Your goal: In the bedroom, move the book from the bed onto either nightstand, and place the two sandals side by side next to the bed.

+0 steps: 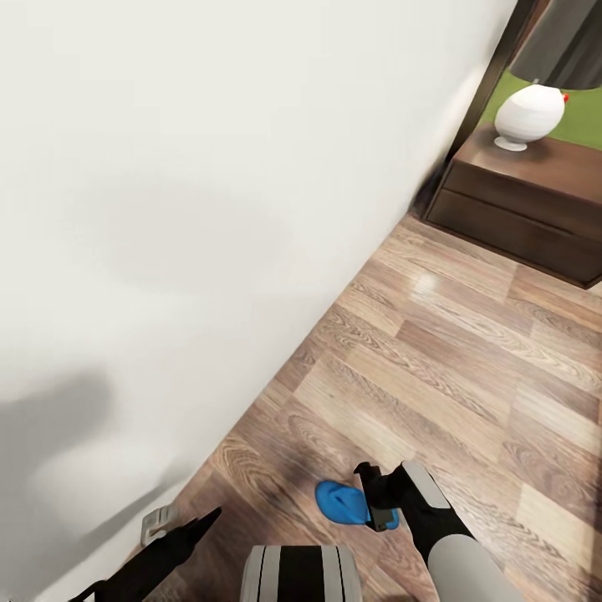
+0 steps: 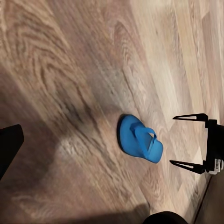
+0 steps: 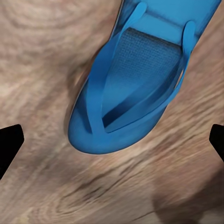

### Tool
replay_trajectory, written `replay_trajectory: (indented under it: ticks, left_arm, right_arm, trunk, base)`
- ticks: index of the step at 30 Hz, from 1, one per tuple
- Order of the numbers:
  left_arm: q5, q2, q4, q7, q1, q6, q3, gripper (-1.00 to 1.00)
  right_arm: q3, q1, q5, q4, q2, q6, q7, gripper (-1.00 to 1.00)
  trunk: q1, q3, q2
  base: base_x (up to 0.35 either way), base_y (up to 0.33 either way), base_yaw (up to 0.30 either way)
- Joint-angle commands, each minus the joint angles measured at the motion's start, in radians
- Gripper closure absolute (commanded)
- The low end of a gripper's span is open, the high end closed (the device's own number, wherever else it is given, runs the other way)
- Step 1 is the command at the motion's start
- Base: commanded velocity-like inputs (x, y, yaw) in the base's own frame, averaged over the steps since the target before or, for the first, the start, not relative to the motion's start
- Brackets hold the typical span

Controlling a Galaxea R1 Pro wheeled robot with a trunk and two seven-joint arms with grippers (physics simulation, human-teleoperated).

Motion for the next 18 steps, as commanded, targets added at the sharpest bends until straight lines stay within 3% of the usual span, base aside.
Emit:
replay_trajectory:
  ticks: [1, 18]
  left_arm:
    - [0.009, 0.000, 0.000, -0.002, 0.000, 0.009, 0.001, -1.00]
    - [0.009, -0.003, 0.000, -0.002, 0.000, 0.009, 0.001, -1.00]
  right_arm:
    - [-0.006, 0.000, 0.000, -0.002, 0.001, 0.006, -0.005, -1.00]
    - [-0.007, 0.000, 0.000, -0.002, 0.001, 0.006, -0.005, -1.00]
  trunk:
    - [0.000, -0.002, 0.000]
    - [0.000, -0.011, 0.000]
  base:
    - [0.000, 0.000, 0.058]
    - [0.000, 0.000, 0.032]
